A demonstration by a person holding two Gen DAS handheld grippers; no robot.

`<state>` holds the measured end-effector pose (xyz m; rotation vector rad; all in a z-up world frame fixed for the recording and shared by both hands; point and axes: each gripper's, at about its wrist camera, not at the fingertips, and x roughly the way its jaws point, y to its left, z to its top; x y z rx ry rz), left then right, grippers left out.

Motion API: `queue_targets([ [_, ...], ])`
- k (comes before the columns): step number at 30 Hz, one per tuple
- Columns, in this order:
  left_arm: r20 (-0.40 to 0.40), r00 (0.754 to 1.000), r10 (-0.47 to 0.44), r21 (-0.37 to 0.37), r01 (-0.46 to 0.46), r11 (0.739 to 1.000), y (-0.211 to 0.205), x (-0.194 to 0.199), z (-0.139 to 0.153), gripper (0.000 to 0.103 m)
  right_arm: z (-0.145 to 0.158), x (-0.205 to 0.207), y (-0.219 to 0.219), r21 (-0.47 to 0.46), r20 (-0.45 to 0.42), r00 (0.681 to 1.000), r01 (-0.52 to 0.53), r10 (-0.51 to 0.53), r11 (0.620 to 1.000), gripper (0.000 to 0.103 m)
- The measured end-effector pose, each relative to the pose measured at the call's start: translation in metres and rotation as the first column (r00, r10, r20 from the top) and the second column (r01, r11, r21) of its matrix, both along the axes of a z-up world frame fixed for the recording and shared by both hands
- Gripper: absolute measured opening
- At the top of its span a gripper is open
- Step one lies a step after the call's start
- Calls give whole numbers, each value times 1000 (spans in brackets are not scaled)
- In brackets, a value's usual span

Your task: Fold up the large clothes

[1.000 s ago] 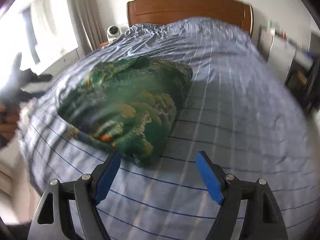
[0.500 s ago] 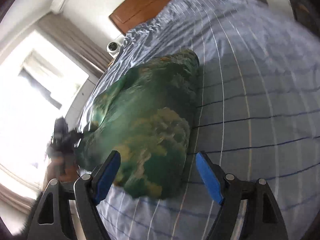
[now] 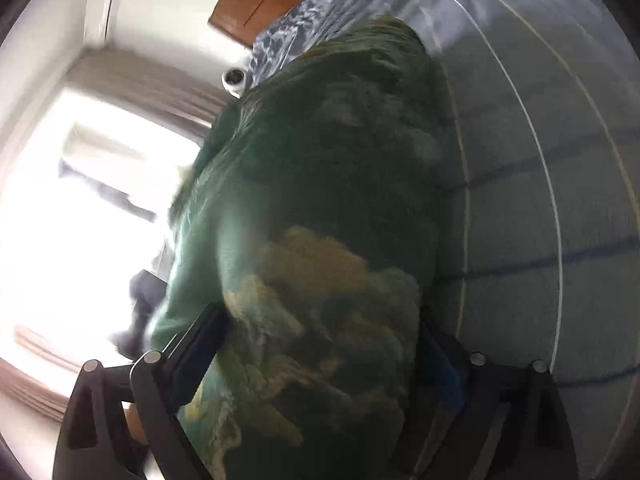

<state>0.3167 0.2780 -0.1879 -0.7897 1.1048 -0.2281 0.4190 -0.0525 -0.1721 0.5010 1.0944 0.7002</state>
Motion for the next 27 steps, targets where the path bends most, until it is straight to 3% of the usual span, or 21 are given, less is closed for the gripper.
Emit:
queue_targets([
  [1,10,1000,-12,28,11,1000,-6,0,6,87,11,-5,12,-73,59,998,-30,35,997,88],
  [4,58,998,-28,94,23,995,-11,-6,30,65,37,-28,40,-240,224,964,-92,147,966,77],
  [9,164,986,-27,107,10,994,-20,-14,72,62,80,-44,44,-267,388,901,-93,195,959,74],
  [15,241,970,-38,119,10,993,-47,13,109,61,119,-21,21,-244,463,864,-88,196,966,74],
  [19,251,967,-43,138,8,990,-61,38,110,62,123,1,-1,-238,478,857,-84,192,968,74],
  [22,204,977,-62,175,26,984,-69,49,86,68,104,33,-12,-227,423,888,-92,183,970,74],
  [23,151,987,-63,177,35,984,-72,57,68,70,97,39,-16,-223,397,900,-93,178,970,74],
  [24,102,993,-58,173,39,984,-74,61,53,73,86,48,-20,-220,358,919,-91,168,971,74],
  [25,54,997,-49,176,38,984,-74,64,36,88,69,57,-24,-224,306,940,-84,151,971,74],
  [27,93,996,-17,191,-1,982,-71,57,26,103,34,69,-30,-231,194,974,-68,114,971,79],
])
